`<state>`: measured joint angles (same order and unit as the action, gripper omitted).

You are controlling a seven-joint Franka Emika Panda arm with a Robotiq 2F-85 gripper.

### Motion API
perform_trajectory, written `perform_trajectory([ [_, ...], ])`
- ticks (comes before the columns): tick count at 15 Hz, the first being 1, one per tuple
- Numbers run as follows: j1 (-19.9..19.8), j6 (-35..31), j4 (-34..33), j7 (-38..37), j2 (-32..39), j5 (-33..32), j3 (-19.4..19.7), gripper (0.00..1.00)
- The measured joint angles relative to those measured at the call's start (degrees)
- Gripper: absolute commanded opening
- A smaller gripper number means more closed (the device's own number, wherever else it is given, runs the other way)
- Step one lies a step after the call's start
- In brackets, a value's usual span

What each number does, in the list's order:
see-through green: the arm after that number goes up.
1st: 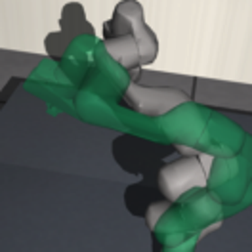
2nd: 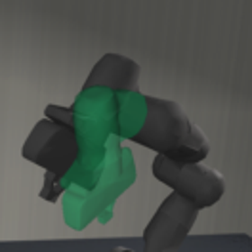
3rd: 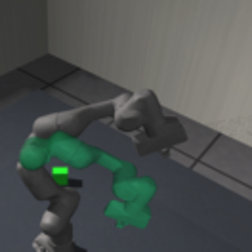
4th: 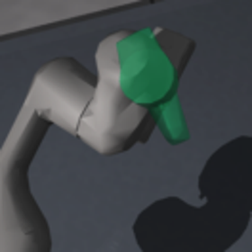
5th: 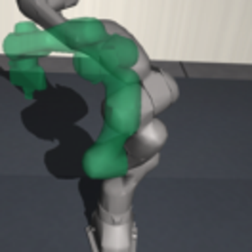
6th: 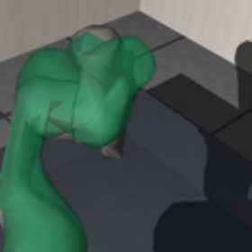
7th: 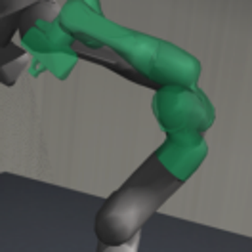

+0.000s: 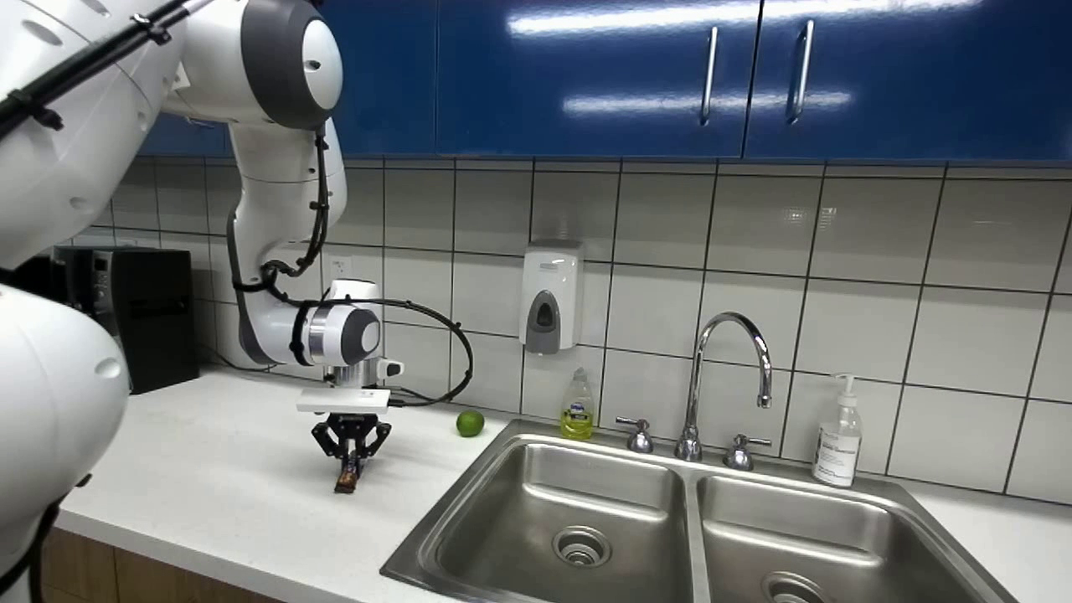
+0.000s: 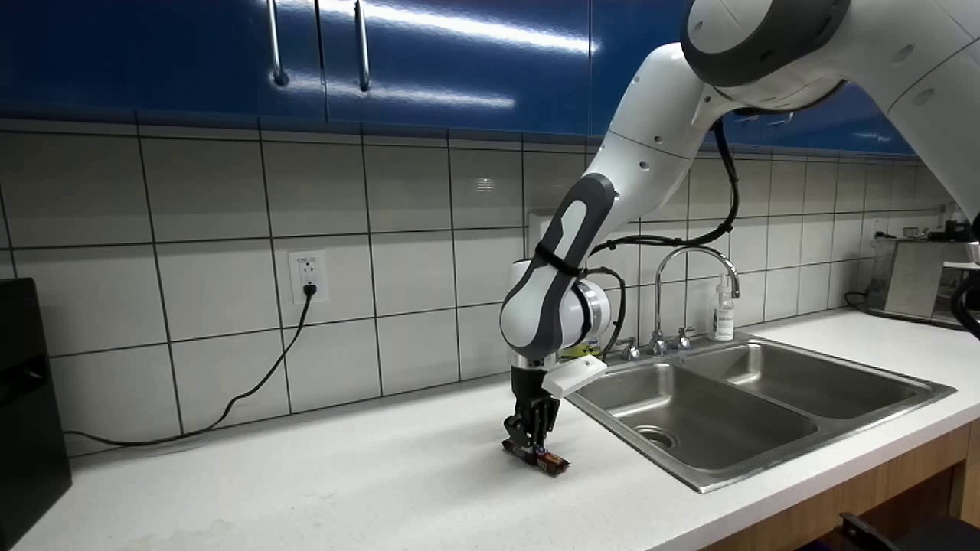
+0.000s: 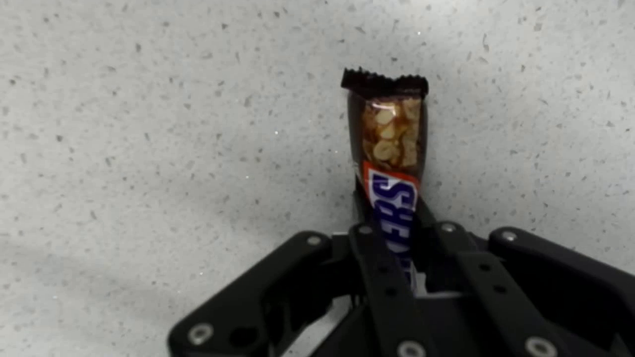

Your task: Put the brown packet in the sink on the left.

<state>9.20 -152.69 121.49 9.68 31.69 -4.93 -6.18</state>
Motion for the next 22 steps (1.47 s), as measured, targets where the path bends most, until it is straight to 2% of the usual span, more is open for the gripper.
perform_trajectory([
  [1,0.0,0.0,-0.16,0.0,0.0,0.0,0.0,0.04],
  [14,-0.03,0.83,-2.31,-1.24,-2.04,0.01,0.55,0.04],
  [22,-2.14,2.89,-2.29,-3.0,-6.0,0.17,3.41,0.04],
])
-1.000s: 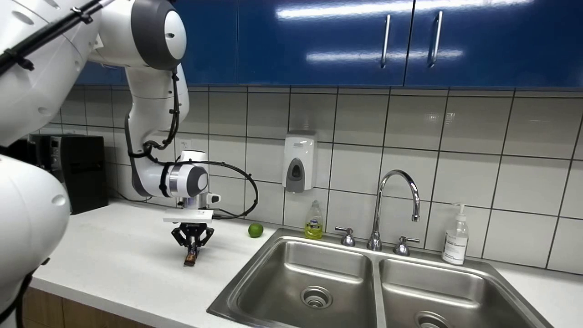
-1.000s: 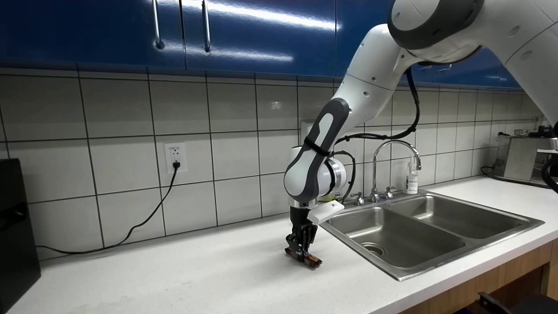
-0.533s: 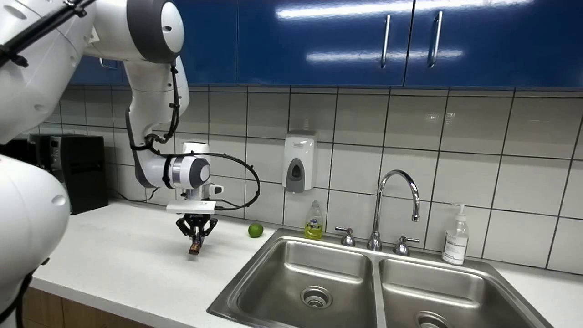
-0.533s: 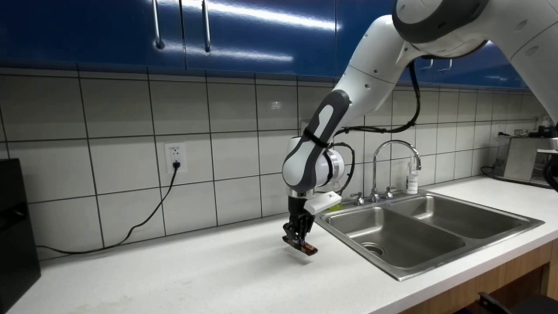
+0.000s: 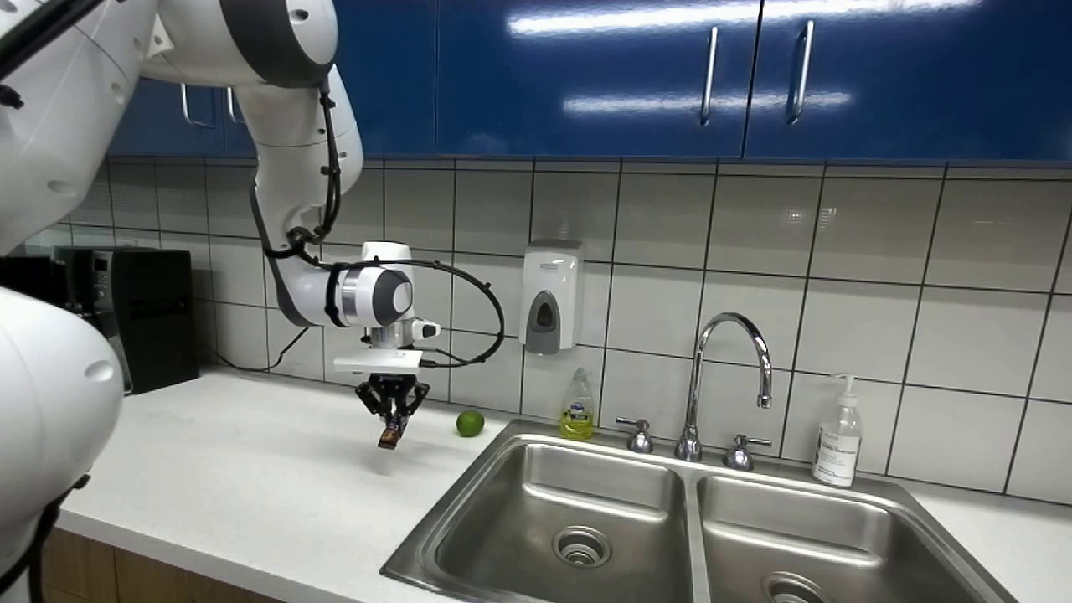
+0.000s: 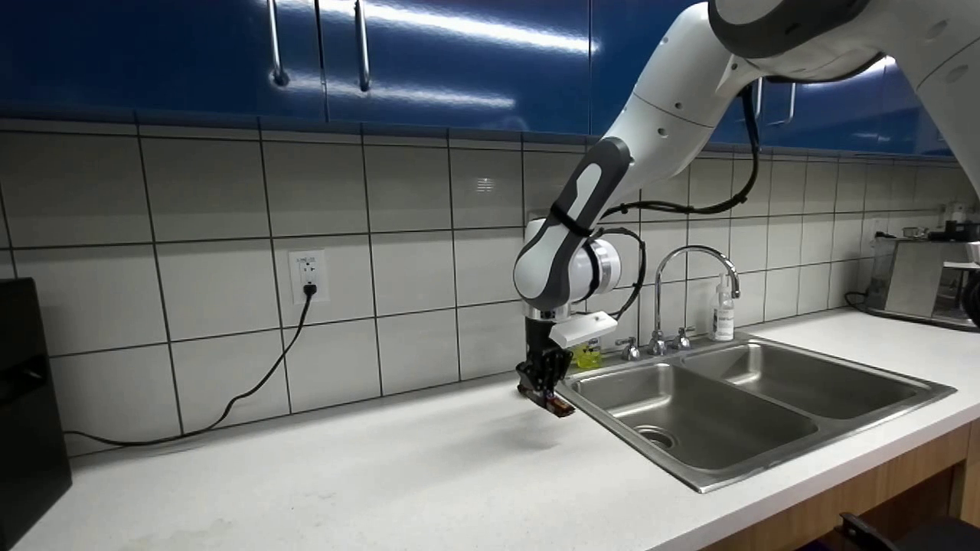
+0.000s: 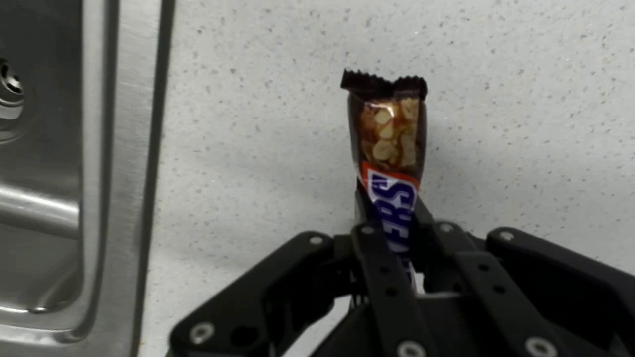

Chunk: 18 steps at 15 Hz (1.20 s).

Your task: Put the brown packet in the sink on the left.

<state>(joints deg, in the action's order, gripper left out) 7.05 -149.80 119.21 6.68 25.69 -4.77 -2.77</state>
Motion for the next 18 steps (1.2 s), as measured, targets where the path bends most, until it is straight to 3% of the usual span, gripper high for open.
perform_trajectory([
  [18,-15.34,0.28,0.59,-0.71,-3.4,6.24,9.78,0.04],
])
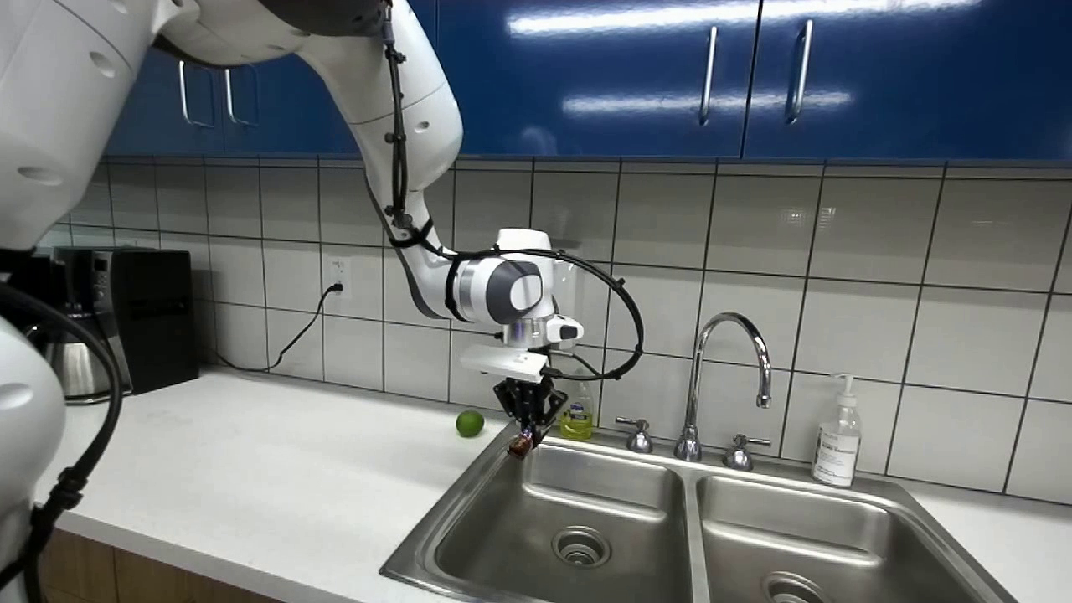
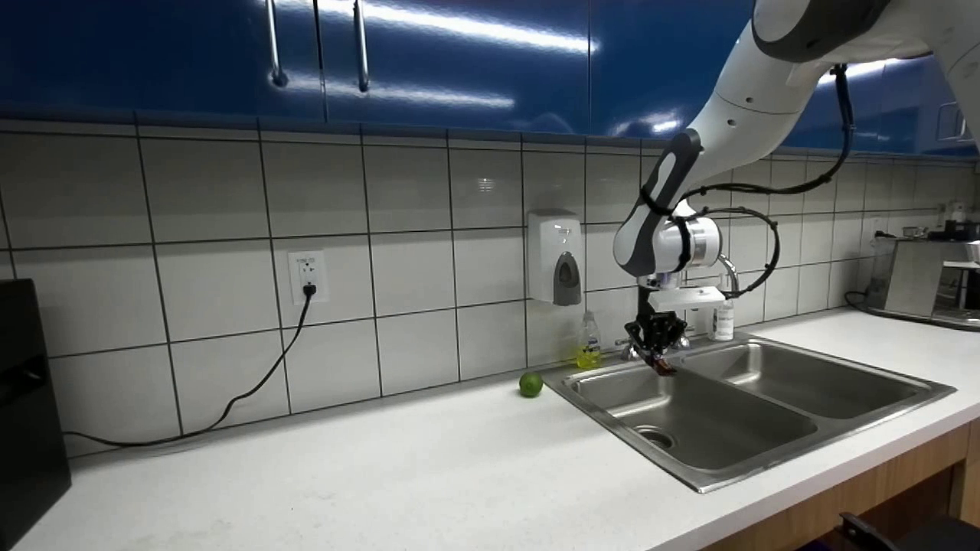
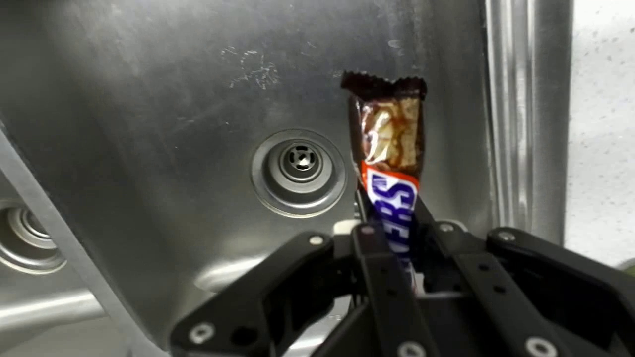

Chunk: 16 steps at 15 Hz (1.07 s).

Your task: Put the brown packet in the sink on the left.

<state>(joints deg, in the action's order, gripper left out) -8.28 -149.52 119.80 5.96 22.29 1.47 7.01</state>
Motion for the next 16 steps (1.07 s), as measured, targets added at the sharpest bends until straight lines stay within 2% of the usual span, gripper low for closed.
perform_trajectory([
  [7,-4.6,0.23,-0.51,-0.77,4.37,3.3,1.86,0.04],
  [16,-5.18,0.22,-4.63,-2.32,14.27,6.12,1.69,0.04],
])
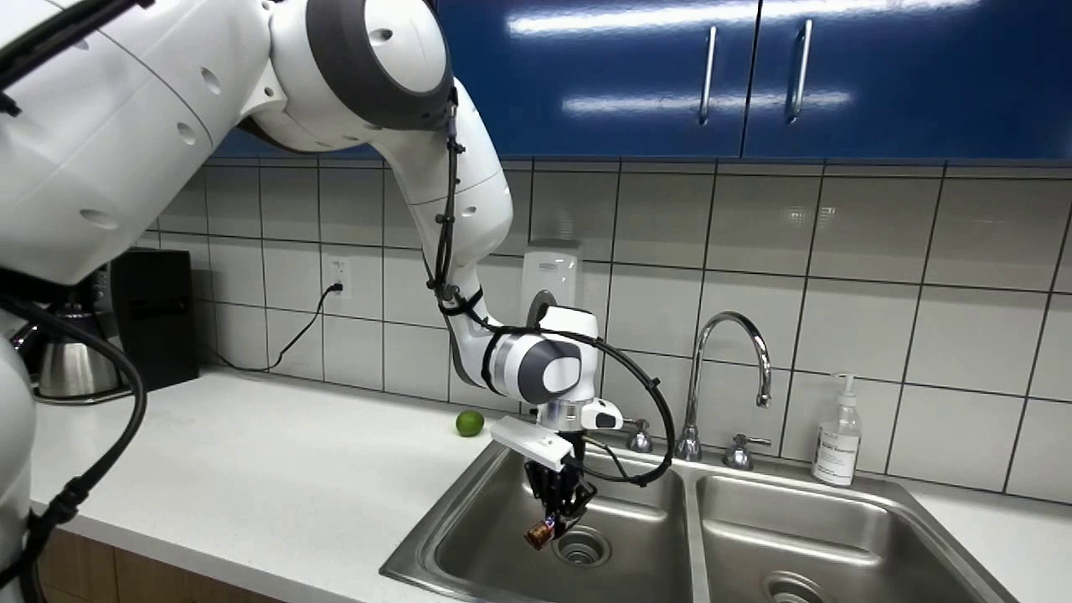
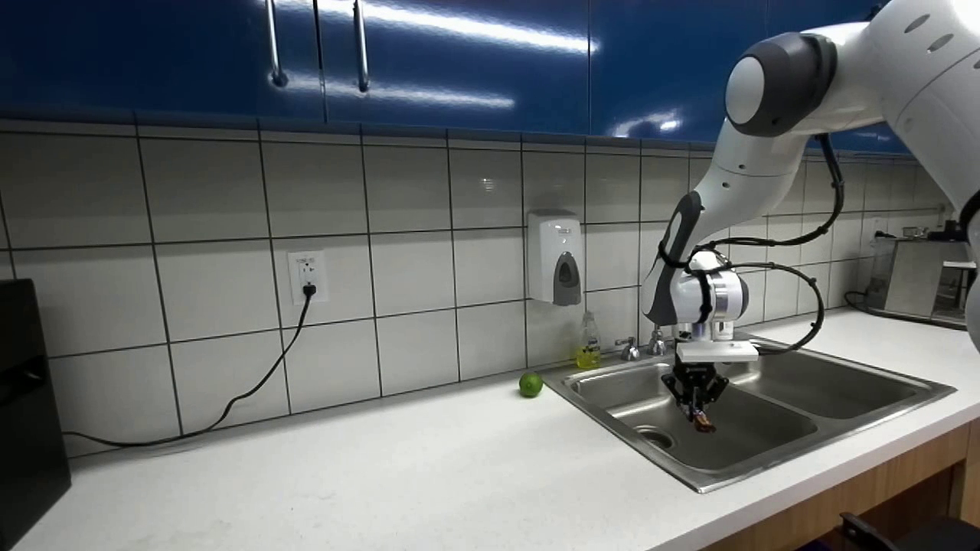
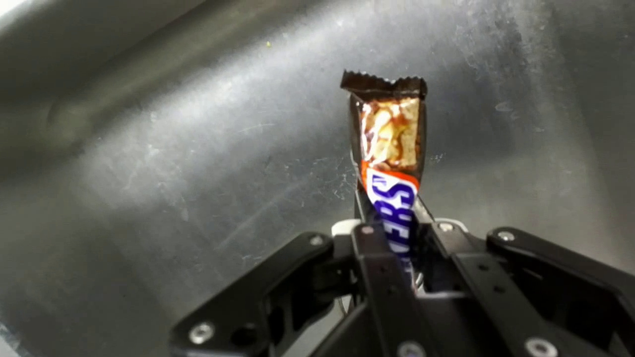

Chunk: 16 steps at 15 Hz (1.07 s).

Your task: Put the brown packet in the sink on the left.

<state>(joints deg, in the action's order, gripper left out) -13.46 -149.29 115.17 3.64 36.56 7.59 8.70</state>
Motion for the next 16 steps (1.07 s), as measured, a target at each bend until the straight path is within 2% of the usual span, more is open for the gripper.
perform_trajectory([
  [16,-1.23,-1.53,-1.24,-1.31,8.28,2.51,-0.61,0.04],
])
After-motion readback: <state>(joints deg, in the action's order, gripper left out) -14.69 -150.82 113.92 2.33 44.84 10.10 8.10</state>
